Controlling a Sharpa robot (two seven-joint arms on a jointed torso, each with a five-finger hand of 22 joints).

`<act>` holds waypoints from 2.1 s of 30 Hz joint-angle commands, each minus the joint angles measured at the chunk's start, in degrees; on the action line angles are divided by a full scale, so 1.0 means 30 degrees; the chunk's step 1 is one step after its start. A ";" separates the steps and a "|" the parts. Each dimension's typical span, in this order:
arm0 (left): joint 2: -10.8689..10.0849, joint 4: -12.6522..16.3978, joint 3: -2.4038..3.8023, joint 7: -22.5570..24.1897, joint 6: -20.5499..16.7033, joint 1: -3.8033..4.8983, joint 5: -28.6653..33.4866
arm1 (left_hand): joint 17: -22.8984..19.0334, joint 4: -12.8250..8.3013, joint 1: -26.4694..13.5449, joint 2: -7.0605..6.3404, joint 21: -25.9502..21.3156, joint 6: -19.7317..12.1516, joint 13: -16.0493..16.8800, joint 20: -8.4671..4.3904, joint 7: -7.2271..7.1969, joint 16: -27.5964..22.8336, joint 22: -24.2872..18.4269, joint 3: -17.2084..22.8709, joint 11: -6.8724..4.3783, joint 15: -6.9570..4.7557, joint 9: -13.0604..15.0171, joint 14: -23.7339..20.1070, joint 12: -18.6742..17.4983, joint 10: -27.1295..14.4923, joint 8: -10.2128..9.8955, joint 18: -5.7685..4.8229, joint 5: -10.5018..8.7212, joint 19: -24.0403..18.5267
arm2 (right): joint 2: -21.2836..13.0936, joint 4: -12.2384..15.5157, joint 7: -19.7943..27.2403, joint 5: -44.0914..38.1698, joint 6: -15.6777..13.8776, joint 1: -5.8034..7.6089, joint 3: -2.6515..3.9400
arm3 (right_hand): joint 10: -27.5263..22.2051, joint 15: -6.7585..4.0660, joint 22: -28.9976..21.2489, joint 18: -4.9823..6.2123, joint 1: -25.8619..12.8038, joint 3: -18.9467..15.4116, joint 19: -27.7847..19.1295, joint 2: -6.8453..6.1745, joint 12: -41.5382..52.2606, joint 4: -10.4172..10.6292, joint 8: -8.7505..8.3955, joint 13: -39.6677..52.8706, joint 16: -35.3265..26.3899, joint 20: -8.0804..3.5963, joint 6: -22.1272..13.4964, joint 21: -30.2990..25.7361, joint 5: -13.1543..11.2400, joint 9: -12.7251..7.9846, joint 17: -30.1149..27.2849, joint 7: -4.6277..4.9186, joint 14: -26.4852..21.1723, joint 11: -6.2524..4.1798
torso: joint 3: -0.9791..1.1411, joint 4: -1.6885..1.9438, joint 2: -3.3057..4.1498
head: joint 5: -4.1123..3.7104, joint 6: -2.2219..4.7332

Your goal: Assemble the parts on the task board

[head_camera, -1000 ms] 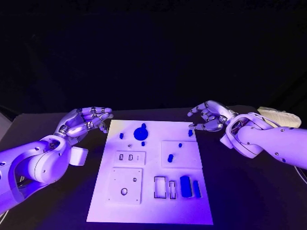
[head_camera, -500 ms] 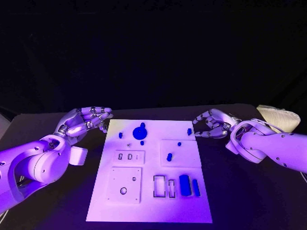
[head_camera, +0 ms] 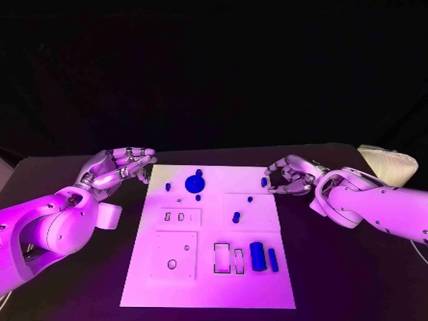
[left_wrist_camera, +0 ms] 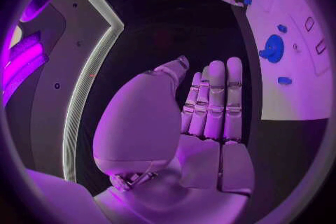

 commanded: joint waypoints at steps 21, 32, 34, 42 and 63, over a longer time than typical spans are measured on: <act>-0.0076 0.0098 0.0010 0.0111 0.0307 0.0004 0.0083 | -0.0025 -0.0050 -0.0062 -0.0185 0.0151 -0.0105 -0.0005 0.0024 0.0049 0.0098 0.0054 0.0151 -0.0014 0.0032 0.0025 -0.0179 -0.0097 -0.0143 -0.0084 0.0269 -0.0052 -0.0151 | 0.0828 -0.0523 -0.0425 -0.0185 -0.0256 -0.0227 0.0003 | 0.1485 -0.0169 0.1616 0.0033 -0.0020 0.1377 0.0184 0.0852 0.0322 0.0387 0.0503 0.4466 0.0049 -0.0128 0.1418 0.0290 -0.0111 0.0127 0.3922 -0.0330 0.1738 -0.0160 | -0.0021 -0.0027 -0.0030 | 0.0152 -0.0290; -0.0116 0.0126 0.0010 0.0093 0.0300 0.0004 0.0083 | -0.0028 -0.0065 -0.0085 -0.0186 0.0179 -0.0109 -0.0004 0.0029 0.0056 0.0106 0.0070 0.0172 -0.0008 0.0037 0.0027 -0.0182 -0.0095 -0.0145 -0.0086 0.0270 -0.0053 -0.0178 | 0.0908 -0.0646 -0.0605 -0.0182 -0.0291 -0.0241 0.0003 | 0.1519 -0.0256 0.1679 0.0020 -0.0023 0.1868 0.0218 0.0845 0.0367 0.0331 0.0661 0.4505 0.0060 -0.0205 0.1788 0.0331 -0.0232 0.0145 0.3961 -0.0444 0.1748 -0.0258 | -0.0032 -0.0023 -0.0051 | 0.0179 -0.0362; -0.0131 0.0132 0.0010 0.0090 0.0293 0.0004 0.0083 | -0.0028 -0.0065 -0.0085 -0.0186 0.0179 -0.0109 -0.0004 0.0029 0.0056 0.0106 0.0070 0.0172 -0.0008 0.0037 0.0027 -0.0182 -0.0095 -0.0145 -0.0086 0.0270 -0.0053 -0.0178 | 0.0933 -0.0661 -0.0618 -0.0182 -0.0333 -0.0245 0.0003 | 0.1538 -0.0275 0.1713 0.0010 -0.0054 0.1970 0.0240 0.0837 0.0393 0.0329 0.0698 0.4527 0.0063 -0.0223 0.1867 0.0365 -0.0233 0.0150 0.3974 -0.0469 0.1751 -0.0280 | -0.0033 -0.0026 -0.0045 | 0.0193 -0.0362; -0.0180 0.0162 0.0010 0.0076 0.0271 0.0006 0.0083 | -0.0028 -0.0065 -0.0085 -0.0186 0.0179 -0.0109 -0.0004 0.0029 0.0056 0.0106 0.0070 0.0172 -0.0008 0.0037 0.0027 -0.0182 -0.0095 -0.0145 -0.0086 0.0270 -0.0053 -0.0178 | 0.1012 -0.0614 -0.0602 0.0006 -0.0751 -0.0261 0.0003 | 0.1692 -0.0475 0.1954 -0.0051 -0.0309 0.2751 0.0397 0.0943 0.0604 0.0279 0.1078 0.4707 0.0128 -0.0394 0.2567 0.0599 -0.0115 0.0245 0.4193 -0.0738 0.1803 -0.0506 | -0.0027 -0.0036 -0.0039 | 0.0215 -0.0409; -0.0238 0.0126 0.0008 0.0063 0.0239 0.0007 0.0083 | -0.0032 -0.0096 -0.0090 -0.0179 0.0215 -0.0109 -0.0002 0.0034 0.0054 0.0117 0.0090 0.0208 -0.0008 0.0039 0.0030 -0.0183 -0.0091 -0.0149 -0.0085 0.0272 -0.0052 -0.0206 | 0.0889 0.1039 -0.2405 -0.0318 -0.2961 0.0221 0.0039 | 0.1871 -0.0756 0.2333 -0.0155 -0.0704 0.3669 0.0644 0.0944 0.0864 -0.0056 0.1603 0.4929 0.0200 -0.0670 0.3180 0.0984 0.0301 0.0450 0.4437 -0.1096 0.1860 -0.0841 | -0.0035 -0.0098 -0.0117 | 0.0387 -0.0401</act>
